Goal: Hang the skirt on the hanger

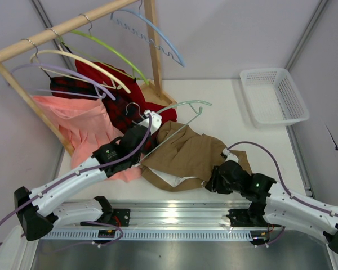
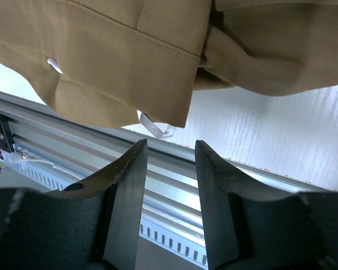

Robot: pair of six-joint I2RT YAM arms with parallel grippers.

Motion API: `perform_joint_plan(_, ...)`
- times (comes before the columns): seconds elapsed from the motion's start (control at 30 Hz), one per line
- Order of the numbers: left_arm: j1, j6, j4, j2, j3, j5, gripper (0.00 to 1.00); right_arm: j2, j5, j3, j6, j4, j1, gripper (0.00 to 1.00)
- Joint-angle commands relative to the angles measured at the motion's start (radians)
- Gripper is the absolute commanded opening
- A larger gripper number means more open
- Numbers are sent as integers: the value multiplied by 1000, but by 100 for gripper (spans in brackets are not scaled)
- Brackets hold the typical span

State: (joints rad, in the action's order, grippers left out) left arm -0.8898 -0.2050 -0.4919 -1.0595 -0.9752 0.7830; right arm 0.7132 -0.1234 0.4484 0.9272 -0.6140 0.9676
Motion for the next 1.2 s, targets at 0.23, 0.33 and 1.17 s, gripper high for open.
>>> perform_joint_plan(0.23,-5,9,50,29,7,36,0,43,-70,-4,24,108,13,40)
perform_joint_plan(0.33,-5,6,53,27,10,35,0,64,-70,-7,28,115,13,36)
perform_joint_plan(1.17,-5,-4,61,33,10,45,0,118,-16,50,39,10,13,0)
